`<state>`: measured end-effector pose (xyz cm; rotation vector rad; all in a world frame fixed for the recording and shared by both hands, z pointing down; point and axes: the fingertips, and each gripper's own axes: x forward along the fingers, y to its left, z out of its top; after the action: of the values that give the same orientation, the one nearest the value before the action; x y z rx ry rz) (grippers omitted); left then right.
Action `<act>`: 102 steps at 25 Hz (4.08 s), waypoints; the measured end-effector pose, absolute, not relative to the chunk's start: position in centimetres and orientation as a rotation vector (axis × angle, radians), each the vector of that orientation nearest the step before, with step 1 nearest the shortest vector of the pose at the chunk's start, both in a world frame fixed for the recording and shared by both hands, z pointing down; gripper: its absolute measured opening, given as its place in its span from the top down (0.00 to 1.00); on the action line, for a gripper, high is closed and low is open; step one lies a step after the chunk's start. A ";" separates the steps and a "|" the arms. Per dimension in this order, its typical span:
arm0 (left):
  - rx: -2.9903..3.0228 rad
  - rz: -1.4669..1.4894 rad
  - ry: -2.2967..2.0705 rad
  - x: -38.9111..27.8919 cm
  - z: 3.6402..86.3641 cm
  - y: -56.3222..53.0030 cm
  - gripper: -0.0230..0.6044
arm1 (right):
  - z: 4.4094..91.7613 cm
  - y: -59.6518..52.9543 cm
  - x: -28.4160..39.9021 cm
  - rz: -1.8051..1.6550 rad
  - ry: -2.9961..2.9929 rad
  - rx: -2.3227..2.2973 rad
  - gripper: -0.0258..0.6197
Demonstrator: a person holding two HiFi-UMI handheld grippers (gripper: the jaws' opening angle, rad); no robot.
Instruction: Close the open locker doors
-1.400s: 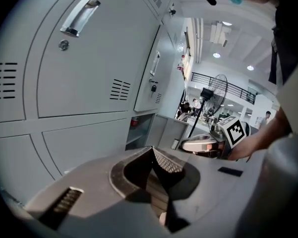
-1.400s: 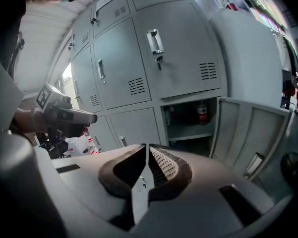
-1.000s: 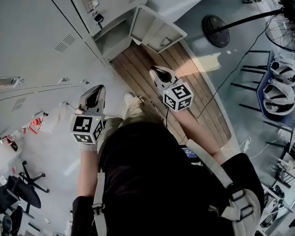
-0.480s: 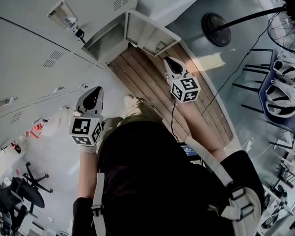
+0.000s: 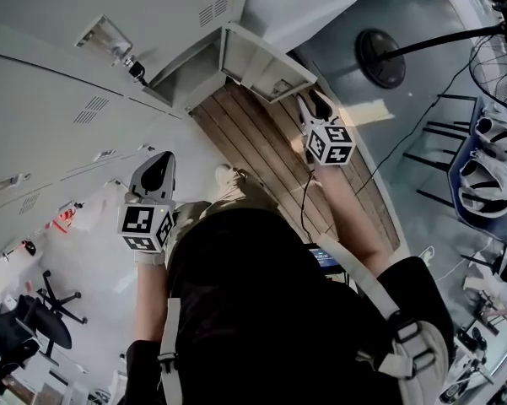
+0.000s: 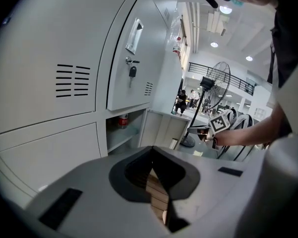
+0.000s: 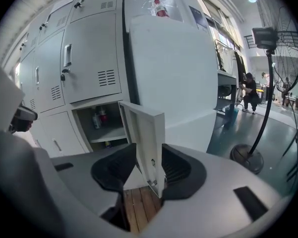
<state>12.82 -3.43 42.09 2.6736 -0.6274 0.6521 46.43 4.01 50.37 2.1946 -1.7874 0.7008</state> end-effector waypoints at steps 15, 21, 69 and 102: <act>2.639 0.637 -0.703 11.5 42.5 -4.0 0.95 | 50.4 1.6 47.3 0.677 -1.770 2.161 0.65; 2.632 0.621 -0.713 10.8 42.5 -3.8 0.95 | 50.3 2.0 46.3 0.685 -1.771 2.145 0.65; 2.543 0.542 -0.882 -5.5 42.3 -1.7 0.95 | 49.6 -1.3 23.4 0.658 -2.023 1.835 0.66; 2.296 0.449 -1.325 -14.1 42.3 -1.4 0.95 | 50.0 -13.6 14.4 0.520 -2.263 1.447 0.67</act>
<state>-14.07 -1.39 42.31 2.2960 -1.3249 0.4485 14.41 -13.62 50.04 1.4471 -2.2630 0.5203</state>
